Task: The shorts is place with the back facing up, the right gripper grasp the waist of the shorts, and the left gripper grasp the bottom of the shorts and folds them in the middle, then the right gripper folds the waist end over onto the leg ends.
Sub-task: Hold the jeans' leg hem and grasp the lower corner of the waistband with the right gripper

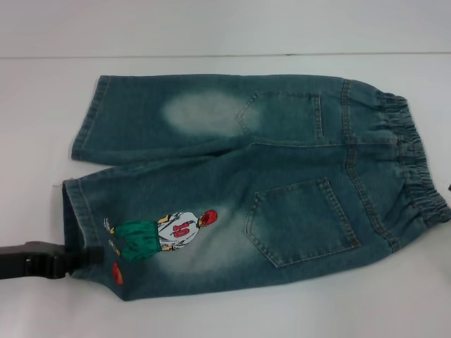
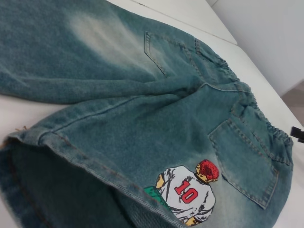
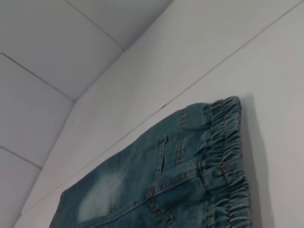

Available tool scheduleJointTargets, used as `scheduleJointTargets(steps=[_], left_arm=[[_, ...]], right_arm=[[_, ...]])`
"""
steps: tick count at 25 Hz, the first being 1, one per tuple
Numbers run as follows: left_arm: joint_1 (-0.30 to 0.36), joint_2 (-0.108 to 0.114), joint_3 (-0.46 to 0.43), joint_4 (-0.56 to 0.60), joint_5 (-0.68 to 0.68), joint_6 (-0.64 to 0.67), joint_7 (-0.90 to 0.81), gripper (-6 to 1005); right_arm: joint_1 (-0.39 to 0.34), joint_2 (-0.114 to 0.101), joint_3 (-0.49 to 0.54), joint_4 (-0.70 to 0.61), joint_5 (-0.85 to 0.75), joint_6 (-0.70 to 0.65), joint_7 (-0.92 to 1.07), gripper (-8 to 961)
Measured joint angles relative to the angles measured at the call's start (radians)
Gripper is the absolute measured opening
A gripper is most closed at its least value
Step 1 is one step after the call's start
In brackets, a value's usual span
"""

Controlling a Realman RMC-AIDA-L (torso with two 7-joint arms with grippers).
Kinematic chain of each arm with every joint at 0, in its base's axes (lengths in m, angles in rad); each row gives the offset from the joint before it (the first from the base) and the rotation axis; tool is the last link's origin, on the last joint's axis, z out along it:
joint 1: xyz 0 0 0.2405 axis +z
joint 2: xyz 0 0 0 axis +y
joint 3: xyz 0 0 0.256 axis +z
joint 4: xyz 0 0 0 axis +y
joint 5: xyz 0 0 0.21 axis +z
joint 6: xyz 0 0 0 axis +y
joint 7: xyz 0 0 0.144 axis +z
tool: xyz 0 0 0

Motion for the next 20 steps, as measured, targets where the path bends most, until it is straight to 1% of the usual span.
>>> scheduleJointTargets(steps=[13, 20], left_arm=[[0.0, 0.0, 0.001, 0.003, -0.005, 0.014, 0.0, 16], [0.001, 0.0, 0.001, 0.003, -0.005, 0.014, -0.001, 16]], right_arm=[[0.006, 0.004, -0.004, 0.001, -0.007, 0.004, 0.001, 927], [0.011, 0.006, -0.027, 0.001, -0.006, 0.007, 0.001, 927]])
